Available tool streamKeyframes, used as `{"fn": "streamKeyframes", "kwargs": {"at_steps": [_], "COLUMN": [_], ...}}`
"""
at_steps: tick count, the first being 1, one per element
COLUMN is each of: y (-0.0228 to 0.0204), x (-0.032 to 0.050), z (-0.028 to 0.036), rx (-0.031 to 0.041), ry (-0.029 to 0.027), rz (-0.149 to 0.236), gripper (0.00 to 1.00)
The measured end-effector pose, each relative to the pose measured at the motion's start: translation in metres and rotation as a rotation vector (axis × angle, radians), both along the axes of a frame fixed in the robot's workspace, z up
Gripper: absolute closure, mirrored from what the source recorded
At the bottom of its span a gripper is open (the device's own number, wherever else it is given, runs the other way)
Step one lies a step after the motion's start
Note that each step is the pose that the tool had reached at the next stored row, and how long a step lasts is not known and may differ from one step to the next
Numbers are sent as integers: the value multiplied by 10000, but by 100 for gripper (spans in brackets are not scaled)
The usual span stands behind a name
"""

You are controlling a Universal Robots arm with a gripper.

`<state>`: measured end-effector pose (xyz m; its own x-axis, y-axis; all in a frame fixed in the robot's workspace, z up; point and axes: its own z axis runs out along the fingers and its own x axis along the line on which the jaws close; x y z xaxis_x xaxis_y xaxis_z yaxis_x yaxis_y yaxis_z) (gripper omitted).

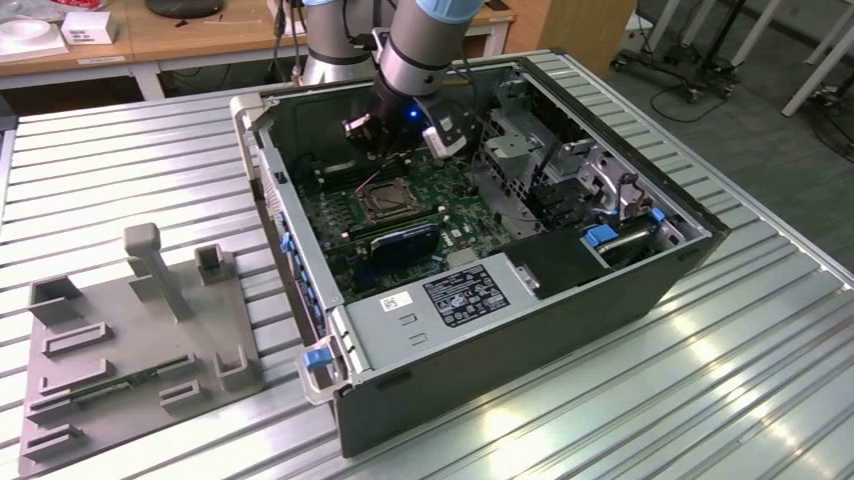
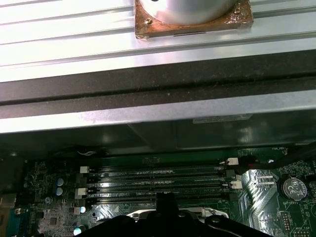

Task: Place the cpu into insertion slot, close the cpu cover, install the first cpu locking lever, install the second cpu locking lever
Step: 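Install the first cpu locking lever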

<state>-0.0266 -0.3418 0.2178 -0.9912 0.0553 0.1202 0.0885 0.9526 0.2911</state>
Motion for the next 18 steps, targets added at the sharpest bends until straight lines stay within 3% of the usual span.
{"fn": "streamKeyframes", "kwargs": {"at_steps": [18], "y": [17], "x": [0], "z": [-8], "rx": [19], "ry": [1], "rz": [0], "gripper": [89]}}
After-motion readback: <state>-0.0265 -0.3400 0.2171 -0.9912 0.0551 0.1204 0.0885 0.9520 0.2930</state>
